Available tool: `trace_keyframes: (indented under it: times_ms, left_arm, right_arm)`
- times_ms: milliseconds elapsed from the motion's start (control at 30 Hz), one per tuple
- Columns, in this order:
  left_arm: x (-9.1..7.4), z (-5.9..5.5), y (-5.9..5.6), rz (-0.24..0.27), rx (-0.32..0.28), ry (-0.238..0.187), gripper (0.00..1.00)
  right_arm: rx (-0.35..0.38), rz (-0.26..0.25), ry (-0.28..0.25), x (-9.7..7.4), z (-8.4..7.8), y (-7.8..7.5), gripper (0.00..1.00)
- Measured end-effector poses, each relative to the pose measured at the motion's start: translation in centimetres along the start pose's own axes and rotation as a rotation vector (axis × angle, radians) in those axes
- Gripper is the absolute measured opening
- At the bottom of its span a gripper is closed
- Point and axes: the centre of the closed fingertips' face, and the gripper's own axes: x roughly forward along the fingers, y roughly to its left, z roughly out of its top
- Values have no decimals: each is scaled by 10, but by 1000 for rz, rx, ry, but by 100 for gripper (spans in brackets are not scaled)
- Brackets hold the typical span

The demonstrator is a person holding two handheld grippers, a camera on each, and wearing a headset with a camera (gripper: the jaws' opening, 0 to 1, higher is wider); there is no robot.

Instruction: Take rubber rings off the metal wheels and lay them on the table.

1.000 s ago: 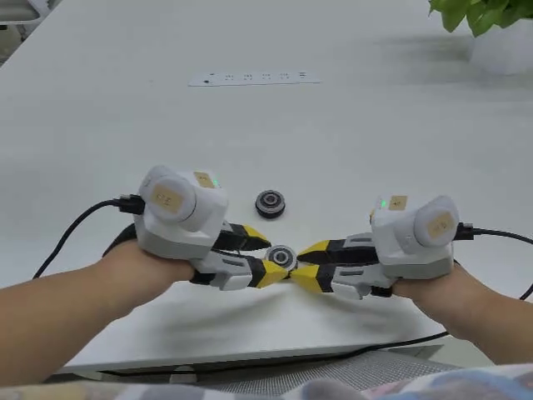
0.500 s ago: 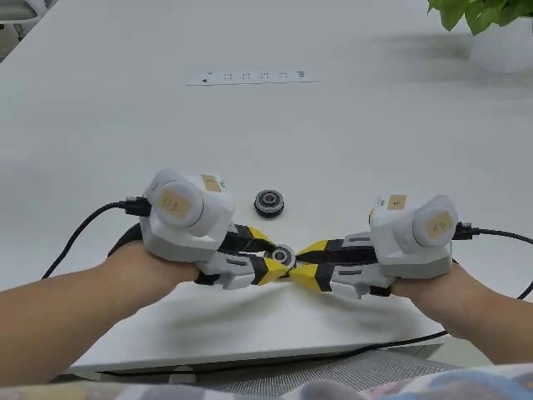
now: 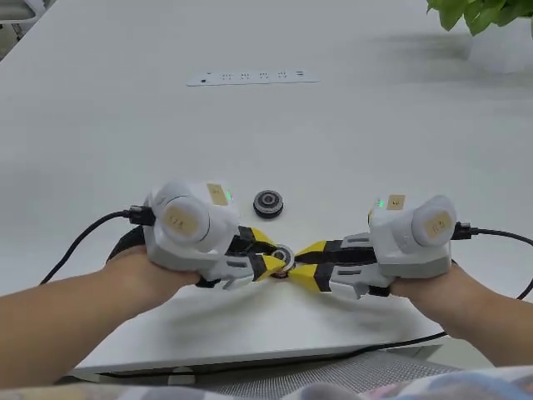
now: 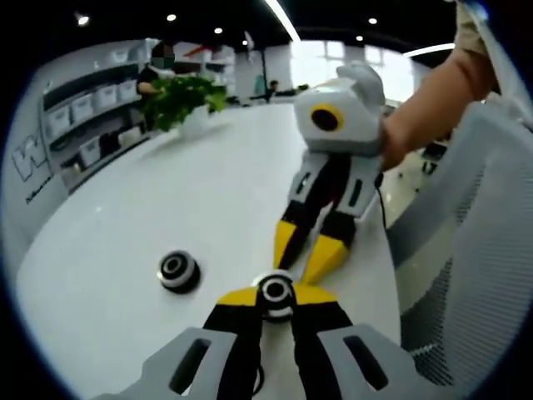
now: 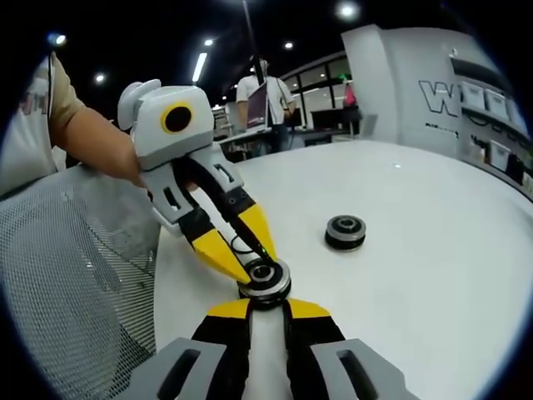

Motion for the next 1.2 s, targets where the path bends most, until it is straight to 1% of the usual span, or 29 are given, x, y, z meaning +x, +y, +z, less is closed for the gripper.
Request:
trace_keyframes:
  times_ms: [233, 467, 600, 800, 867, 933, 1067, 1200]
  left_arm:
    - [0, 0, 0, 3, 3, -10, 14]
    - [0, 1, 0, 11, 1, -22, 14]
    - [-1, 2, -1, 15, 1, -24, 14]
    - [0, 2, 0, 20, -2, -27, 13]
    - [0, 2, 0, 20, -2, -26, 13]
    - [0, 2, 0, 21, -2, -26, 13]
    - [0, 2, -1, 25, -3, -28, 13]
    - [0, 2, 0, 28, -3, -29, 13]
  right_arm:
    - [33, 7, -10, 0, 0, 0, 11]
    - [44, 21, -4, -1, 0, -1, 10]
    - [43, 20, 1, -1, -1, -1, 9]
    - [61, 20, 1, -1, -1, -1, 9]
    - [62, 23, 3, -1, -1, -1, 7]
    - [61, 19, 10, -3, -2, -3, 1]
    - [67, 17, 6, -2, -1, -3, 1]
    - [111, 9, 5, -2, -1, -4, 0]
